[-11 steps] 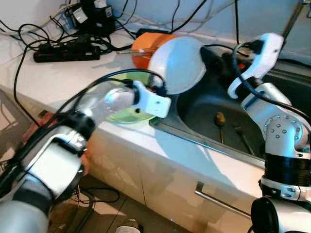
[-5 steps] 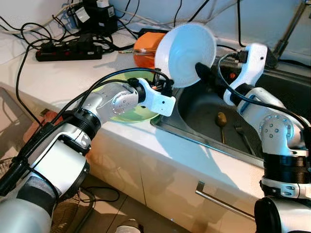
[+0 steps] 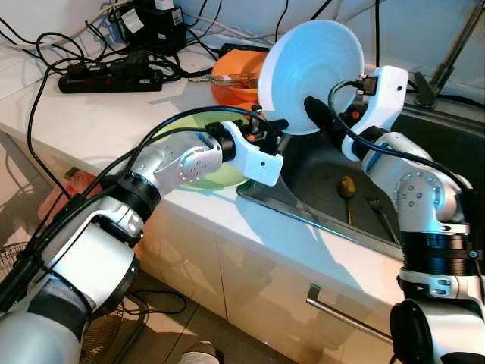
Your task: Kitchen organization
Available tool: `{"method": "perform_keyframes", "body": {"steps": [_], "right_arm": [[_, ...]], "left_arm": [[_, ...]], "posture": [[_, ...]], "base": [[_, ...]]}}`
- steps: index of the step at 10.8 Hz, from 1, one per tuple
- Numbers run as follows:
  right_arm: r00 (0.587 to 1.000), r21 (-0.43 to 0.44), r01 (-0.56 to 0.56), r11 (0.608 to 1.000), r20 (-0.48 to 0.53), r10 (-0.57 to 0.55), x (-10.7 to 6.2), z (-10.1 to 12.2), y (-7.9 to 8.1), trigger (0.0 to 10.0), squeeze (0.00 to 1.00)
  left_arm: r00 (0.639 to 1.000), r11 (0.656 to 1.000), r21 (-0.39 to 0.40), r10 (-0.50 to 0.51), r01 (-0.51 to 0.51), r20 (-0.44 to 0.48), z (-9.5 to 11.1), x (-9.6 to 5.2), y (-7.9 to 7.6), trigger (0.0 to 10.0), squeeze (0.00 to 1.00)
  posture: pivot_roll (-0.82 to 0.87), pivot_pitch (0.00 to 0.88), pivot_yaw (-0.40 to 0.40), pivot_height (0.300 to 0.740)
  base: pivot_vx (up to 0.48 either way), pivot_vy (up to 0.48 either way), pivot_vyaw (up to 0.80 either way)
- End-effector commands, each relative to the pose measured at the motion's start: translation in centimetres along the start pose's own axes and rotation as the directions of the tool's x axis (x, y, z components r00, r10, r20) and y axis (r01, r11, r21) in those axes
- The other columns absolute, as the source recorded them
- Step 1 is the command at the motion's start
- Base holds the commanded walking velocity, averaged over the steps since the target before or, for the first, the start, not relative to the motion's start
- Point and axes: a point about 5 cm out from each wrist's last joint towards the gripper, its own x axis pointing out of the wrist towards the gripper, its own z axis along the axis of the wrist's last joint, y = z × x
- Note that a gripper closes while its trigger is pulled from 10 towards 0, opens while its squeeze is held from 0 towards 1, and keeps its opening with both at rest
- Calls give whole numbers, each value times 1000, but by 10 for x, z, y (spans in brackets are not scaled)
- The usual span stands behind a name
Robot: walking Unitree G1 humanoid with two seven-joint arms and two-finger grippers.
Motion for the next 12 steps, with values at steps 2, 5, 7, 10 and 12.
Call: {"method": "perform_keyframes", "body": {"steps": [2, 5, 7, 10, 12], "right_arm": [[999, -7, 34, 999, 29, -33, 3, 10, -5, 0, 0], [997, -2, 63, 998, 40, -63, 2, 11, -9, 0, 0], [997, 0, 77, 997, 28, -77, 3, 10, -12, 0, 0], [993, -18, 118, 993, -25, -118, 3, 2, -18, 0, 0], [991, -20, 130, 991, -42, -130, 3, -2, -20, 0, 0]], "left_arm": [[999, 999, 12, 35, -35, 23, 3, -3, 1, 0, 0], [999, 999, 19, 36, -36, 9, -1, -7, -2, 0, 0], [999, 998, 35, 51, -52, 6, -2, -8, -2, 0, 0], [997, 996, 53, 76, -76, 10, -1, -8, 2, 0, 0], [991, 990, 32, 133, -134, 29, 2, -7, 7, 4078, 0]], "posture": [[304, 39, -2, 740], [302, 37, -4, 740], [303, 36, -6, 740], [304, 39, -5, 740], [303, 39, -3, 740]], "base": [[0, 0, 0], [0, 0, 0], [0, 0, 0], [0, 0, 0], [0, 0, 0]]}}
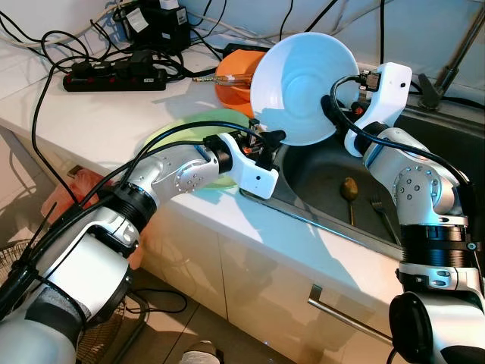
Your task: Kitchen organization
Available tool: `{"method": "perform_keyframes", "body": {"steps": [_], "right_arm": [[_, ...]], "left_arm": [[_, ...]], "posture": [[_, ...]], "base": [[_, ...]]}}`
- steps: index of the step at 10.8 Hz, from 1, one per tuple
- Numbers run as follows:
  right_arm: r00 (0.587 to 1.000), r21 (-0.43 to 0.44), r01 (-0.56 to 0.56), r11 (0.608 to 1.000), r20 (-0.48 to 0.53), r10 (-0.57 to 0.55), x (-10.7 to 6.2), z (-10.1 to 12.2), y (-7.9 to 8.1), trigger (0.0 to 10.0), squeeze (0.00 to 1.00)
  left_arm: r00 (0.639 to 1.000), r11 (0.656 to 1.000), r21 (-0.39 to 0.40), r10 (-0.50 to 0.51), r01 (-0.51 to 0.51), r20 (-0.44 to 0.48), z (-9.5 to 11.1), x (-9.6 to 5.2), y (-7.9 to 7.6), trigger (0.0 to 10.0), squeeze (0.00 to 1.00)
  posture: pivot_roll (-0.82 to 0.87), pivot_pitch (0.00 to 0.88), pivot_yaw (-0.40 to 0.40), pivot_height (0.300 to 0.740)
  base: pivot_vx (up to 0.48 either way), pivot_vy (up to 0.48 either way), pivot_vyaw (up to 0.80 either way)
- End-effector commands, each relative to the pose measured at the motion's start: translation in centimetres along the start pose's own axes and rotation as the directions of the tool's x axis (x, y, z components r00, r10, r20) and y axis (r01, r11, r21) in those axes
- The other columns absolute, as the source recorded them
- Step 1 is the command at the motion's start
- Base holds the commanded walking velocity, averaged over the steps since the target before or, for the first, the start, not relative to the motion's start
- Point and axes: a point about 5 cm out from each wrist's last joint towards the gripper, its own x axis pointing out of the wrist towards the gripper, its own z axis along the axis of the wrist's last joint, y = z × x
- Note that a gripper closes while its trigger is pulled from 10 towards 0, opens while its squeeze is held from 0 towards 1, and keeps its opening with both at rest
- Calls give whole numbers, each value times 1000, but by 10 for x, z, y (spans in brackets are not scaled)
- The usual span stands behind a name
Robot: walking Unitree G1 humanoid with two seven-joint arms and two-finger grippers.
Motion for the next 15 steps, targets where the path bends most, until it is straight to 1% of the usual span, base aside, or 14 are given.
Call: {"method": "perform_keyframes", "body": {"steps": [1, 2, 3, 4, 5, 9, 10, 12, 14, 15], "right_arm": [[997, -11, 61, 998, -49, -62, -1, -7, -12, 0, 0], [997, -10, 63, 998, -51, -63, -1, -8, -12, 0, 0], [997, -1, 64, 998, -49, -64, -1, -8, -12, 0, 0], [997, 16, 63, 998, -40, -62, -1, -7, -11, 0, 0], [998, 23, 60, 998, -36, -59, -1, -7, -11, 0, 0], [999, 50, 46, 998, -26, -45, -1, -8, -8, 0, 0], [999, 54, 48, 997, -23, -47, -1, -8, -8, 0, 0], [998, 56, 59, 997, -14, -59, 0, -7, -10, 0, 0], [987, 38, 158, 987, 36, -159, -2, -1, -24, 0, 0], [972, 29, 226, 974, 57, -227, -4, 1, -35, 0, 0]], "left_arm": [[987, 987, -8, 161, -161, 19, 1, -2, 25, 4784, 0], [981, 982, -10, 189, -188, 34, 3, -2, 29, 9373, 0], [977, 978, -14, 208, -207, 51, 5, -2, 32, 10000, 0], [972, 973, -33, 229, -227, 63, 6, -2, 33, 10000, 537], [971, 973, -31, 230, -228, 68, 7, -2, 33, 10000, 1000], [970, 974, -55, 223, -218, 94, 7, -6, 27, 10000, 1000], [961, 968, -81, 247, -239, 123, 10, -8, 31, 10000, 1000], [950, 962, -94, 270, -258, 158, 15, -8, 34, 10000, 1000], [915, 937, -150, 343, -316, 211, 22, -11, 48, 10000, 1000], [909, 924, -195, 365, -327, 201, 22, -14, 52, 10000, 1000]], "posture": [[303, 39, -3, 740], [305, 39, -5, 740], [305, 39, -5, 740], [307, 36, -3, 740], [307, 35, -3, 740], [308, 33, 1, 740], [307, 32, -3, 740], [306, 30, -5, 740], [303, 29, 0, 740], [303, 31, 2, 740]], "base": [[0, 0, 0], [0, 0, 0], [0, 0, 0], [0, 0, 0], [0, 0, 0], [0, 0, 0], [0, 0, 0], [0, 0, 0], [0, 0, 0], [0, 0, 0]]}}
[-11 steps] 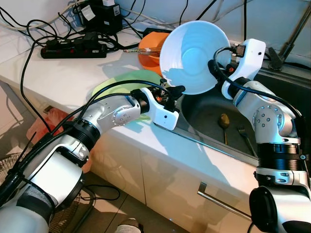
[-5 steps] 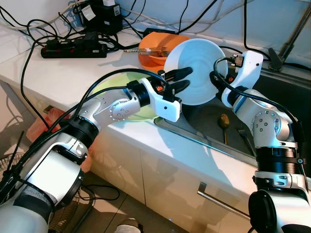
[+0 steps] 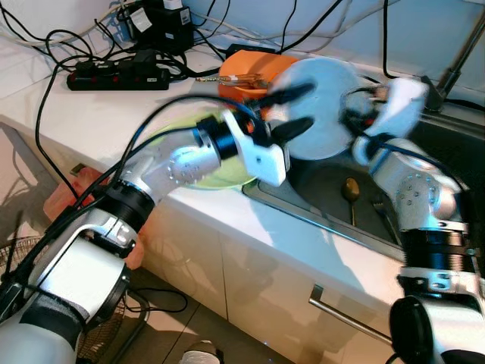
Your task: Kitchen organization
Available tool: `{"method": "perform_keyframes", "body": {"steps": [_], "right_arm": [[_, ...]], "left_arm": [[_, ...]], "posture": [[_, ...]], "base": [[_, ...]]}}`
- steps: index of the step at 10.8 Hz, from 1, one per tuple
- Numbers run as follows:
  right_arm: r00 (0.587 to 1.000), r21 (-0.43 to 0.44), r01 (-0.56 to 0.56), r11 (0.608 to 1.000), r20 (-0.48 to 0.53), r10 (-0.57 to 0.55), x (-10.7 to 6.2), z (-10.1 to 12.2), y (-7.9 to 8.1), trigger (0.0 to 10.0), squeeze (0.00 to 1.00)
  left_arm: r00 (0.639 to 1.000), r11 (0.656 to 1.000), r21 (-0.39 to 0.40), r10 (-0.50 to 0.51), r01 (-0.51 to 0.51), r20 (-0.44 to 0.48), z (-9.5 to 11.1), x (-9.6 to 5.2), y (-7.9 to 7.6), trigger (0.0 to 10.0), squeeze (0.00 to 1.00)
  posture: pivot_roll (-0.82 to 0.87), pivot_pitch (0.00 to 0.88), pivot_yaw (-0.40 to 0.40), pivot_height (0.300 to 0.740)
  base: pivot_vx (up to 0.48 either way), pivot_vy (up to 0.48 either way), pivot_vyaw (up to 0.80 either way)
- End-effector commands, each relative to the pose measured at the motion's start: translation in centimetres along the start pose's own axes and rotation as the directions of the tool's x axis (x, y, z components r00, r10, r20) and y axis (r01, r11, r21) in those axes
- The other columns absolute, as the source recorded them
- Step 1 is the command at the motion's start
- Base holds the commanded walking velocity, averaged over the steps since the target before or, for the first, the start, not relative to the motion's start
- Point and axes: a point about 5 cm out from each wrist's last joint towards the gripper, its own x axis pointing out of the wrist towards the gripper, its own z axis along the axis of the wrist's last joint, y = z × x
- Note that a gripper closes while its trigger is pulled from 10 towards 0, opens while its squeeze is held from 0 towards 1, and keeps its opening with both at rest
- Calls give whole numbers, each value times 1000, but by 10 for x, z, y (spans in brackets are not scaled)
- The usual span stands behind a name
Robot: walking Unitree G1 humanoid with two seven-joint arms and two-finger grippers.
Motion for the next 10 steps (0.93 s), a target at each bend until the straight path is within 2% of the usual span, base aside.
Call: {"method": "perform_keyframes", "body": {"steps": [1, 3, 4, 5, 6, 7, 9, 10], "right_arm": [[996, -1, 62, 998, 63, -62, -1, 12, -11, 0, 0], [990, -21, 125, 992, 74, -124, -2, 11, -22, 0, 0], [976, -69, 208, 976, 75, -203, -2, 7, -39, 0, 0], [968, -152, 247, 957, 84, -236, -3, 3, -50, 0, 0], [958, -322, 285, 903, 95, -269, -3, -6, -66, 0, 0], [956, -353, 290, 890, 55, -289, -4, -16, -75, 0, 0], [946, -420, 303, 855, 21, -325, -6, -31, -92, 0, 0], [940, -442, 303, 844, -7, -341, -6, -38, -100, 0, 0]], "left_arm": [[1000, 1000, -26, 13, -13, -6, 0, -5, 5, 10000, 1000], [999, 999, -38, 30, -31, -30, -4, -13, 11, 10000, 1000], [996, 997, -61, 48, -53, -78, -9, -20, 20, 10000, 1000], [988, 986, -155, 43, -67, -151, -16, -24, 20, 10000, 1000], [966, 919, -376, 17, -117, -259, -25, -31, 14, 10000, 1000], [957, 897, -421, 5, -132, -289, -29, -36, 12, 10000, 1000], [944, 886, -446, -33, -124, -329, -34, -47, 12, 10000, 1000], [934, 879, -458, -43, -133, -354, -36, -53, 16, 10000, 1000]], "posture": [[306, 34, 4, 740], [309, 36, 1, 740], [310, 39, 3, 740], [306, 43, 8, 740], [304, 48, 13, 740], [301, 52, 17, 740], [306, 62, 23, 740], [309, 66, 23, 740]], "base": [[0, 0, 0], [0, 0, 0], [0, 0, 0], [0, 0, 0], [0, 0, 0], [0, 0, 0], [0, 0, 0], [0, 0, 0]]}}
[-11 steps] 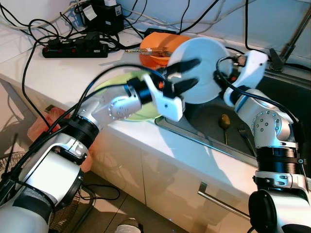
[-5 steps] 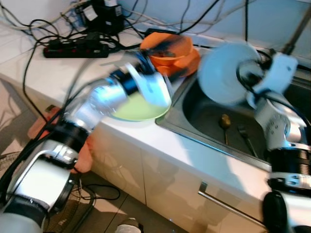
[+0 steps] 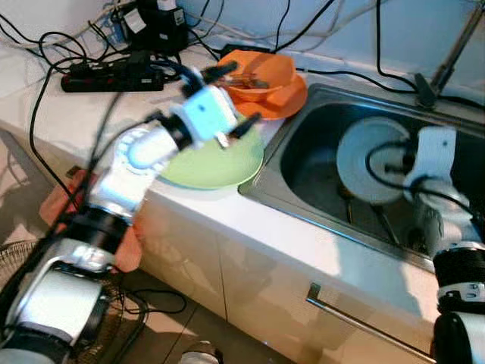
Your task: Kitchen organization
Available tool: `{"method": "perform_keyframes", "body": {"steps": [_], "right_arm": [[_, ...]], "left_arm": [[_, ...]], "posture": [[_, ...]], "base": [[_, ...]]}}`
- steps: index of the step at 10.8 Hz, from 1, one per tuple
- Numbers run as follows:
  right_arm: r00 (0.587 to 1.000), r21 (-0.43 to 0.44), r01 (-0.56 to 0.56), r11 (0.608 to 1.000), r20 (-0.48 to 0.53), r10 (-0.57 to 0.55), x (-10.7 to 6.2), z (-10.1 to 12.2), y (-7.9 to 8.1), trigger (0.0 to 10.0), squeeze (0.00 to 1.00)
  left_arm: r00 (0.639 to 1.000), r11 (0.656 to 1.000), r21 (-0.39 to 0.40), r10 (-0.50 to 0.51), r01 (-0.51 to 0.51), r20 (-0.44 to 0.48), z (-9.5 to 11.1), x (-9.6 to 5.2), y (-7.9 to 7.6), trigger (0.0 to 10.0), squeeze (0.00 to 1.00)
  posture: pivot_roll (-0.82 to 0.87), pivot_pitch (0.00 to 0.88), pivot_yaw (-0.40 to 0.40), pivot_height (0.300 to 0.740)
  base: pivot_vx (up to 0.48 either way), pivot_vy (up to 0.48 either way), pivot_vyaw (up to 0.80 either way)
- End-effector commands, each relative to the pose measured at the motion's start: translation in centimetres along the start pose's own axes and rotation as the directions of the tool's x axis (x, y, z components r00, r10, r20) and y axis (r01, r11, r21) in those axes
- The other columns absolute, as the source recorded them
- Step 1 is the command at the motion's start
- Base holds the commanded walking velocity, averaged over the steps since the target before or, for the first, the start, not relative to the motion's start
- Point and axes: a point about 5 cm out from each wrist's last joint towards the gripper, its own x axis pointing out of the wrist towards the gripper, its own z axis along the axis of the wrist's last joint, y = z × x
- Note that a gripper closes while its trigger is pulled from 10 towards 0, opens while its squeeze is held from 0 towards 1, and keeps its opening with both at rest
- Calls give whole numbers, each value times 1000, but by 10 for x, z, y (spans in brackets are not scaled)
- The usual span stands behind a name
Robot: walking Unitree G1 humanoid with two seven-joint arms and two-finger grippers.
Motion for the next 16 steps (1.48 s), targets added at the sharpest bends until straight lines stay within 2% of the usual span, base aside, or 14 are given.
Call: {"method": "perform_keyframes", "body": {"steps": [1, 2, 3, 6, 8, 16], "right_arm": [[999, -44, 8, 999, 45, -6, 3, 8, -6, 0, 0], [999, -90, 18, 996, 48, -13, 4, 4, -9, 0, 0], [1000, -50, 25, 998, -1, -25, 5, -8, -14, 0, 0], [999, -47, 22, 999, -31, -24, 4, -23, -15, 0, 0], [999, -48, 5, 999, -47, -7, 4, -27, -14, 0, 0], [999, -48, 5, 999, -47, -7, 4, -27, -14, 0, 0]], "left_arm": [[1000, 999, -30, -15, 15, -24, 0, -6, 5, 10000, 1000], [998, 998, -55, -42, 40, -51, 0, -8, 5, 10000, 1000], [994, 995, -81, -62, 54, -93, -2, -12, 4, 10000, 1000], [978, 979, -202, -54, 13, -200, -11, -26, 7, 10000, 1000], [971, 975, -222, -34, -20, -238, -13, -31, 12, 10000, 1000], [971, 975, -222, -34, -20, -238, -13, -31, 12, 10000, 1000]], "posture": [[313, 69, 24, 740], [318, 72, 23, 740], [320, 73, 25, 740], [316, 75, 34, 740], [319, 73, 33, 740], [319, 73, 33, 740]], "base": [[0, 0, 0], [0, 0, 0], [0, 0, 0], [0, 0, 0], [0, 0, 0], [0, 0, 0]]}}
